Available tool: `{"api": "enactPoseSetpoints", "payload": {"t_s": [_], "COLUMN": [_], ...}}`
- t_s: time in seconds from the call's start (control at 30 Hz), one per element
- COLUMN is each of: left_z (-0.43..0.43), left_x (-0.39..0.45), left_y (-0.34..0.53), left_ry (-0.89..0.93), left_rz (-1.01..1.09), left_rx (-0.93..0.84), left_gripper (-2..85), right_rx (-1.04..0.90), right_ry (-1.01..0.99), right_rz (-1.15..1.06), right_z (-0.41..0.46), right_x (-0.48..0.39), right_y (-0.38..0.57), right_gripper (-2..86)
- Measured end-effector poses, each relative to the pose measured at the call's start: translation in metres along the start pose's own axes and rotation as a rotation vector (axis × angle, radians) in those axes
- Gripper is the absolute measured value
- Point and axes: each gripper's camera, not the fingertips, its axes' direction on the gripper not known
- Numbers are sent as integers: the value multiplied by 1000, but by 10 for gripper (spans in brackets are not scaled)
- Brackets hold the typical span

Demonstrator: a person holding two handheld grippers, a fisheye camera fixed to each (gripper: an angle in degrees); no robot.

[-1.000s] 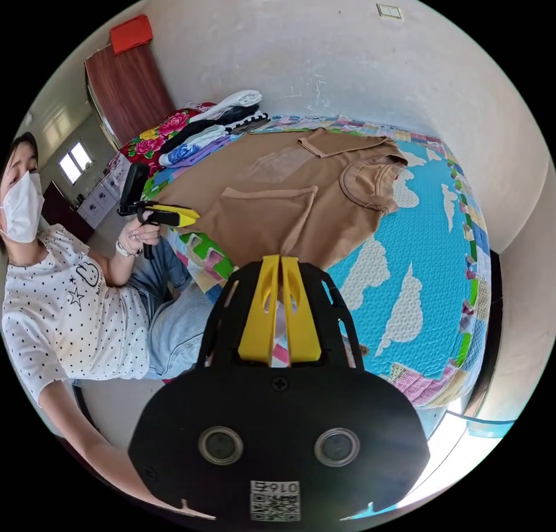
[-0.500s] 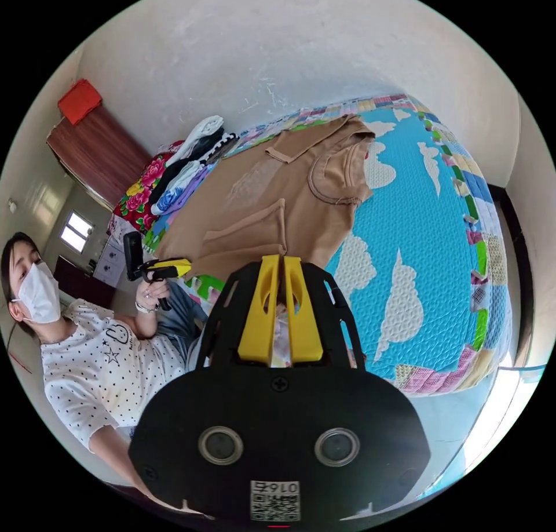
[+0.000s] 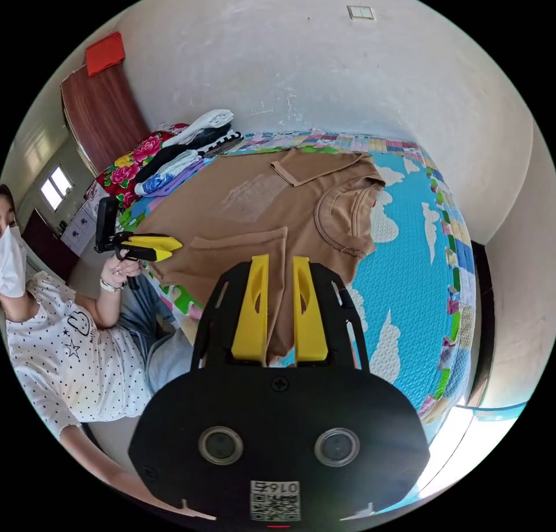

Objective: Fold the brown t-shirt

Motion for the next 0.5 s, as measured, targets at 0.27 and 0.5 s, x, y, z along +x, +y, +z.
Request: {"api": "enactPoseSetpoints", "payload": {"t_s": [0.27,0.5], "left_z": [28,3], "left_x": [25,24], "left_y": [-13,-9], "left_ry": [-100,-56], "left_rz": [3,-12], "left_rx": [-55,51], "left_gripper": [11,-9], "right_rx": [-135,-66], "right_ry": [69,146], "right_rz": [-20,-101], "right_z": [58,43], "right_x": [-24,-58], "right_y": [-48,-54], "right_gripper": [63,4]}}
